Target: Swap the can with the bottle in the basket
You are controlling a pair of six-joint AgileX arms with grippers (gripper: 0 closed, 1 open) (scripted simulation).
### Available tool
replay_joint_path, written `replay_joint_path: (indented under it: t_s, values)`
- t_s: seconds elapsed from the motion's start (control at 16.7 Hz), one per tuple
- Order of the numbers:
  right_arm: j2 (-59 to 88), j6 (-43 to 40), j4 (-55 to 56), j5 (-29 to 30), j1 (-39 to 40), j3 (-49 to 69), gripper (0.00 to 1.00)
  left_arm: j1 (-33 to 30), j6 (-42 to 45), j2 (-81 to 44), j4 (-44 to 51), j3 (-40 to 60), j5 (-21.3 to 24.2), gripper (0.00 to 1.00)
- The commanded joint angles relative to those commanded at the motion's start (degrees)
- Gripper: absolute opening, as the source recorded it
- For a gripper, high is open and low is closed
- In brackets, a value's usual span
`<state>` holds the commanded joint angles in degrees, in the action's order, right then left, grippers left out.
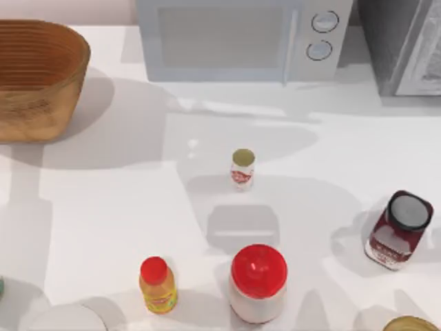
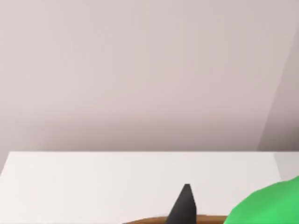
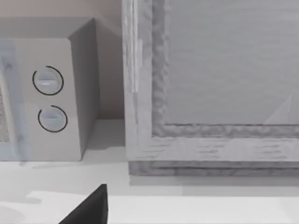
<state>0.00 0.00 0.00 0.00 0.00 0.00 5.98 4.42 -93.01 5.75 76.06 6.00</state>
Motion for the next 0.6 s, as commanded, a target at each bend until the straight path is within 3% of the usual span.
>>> replay_joint_path:
  t_s: [0.54, 0.6]
  values:
    - [0.0, 0.0, 0.0, 0.0, 0.0, 0.0, 1.0, -0.43, -0.15, -3.9, -4.92, -0.48, -0.13, 0.0]
    - [0.0, 0.0, 0.0, 0.0, 0.0, 0.0, 1.0, -0.43, -0.15, -3.9, -4.92, -0.48, -0.13, 0.08]
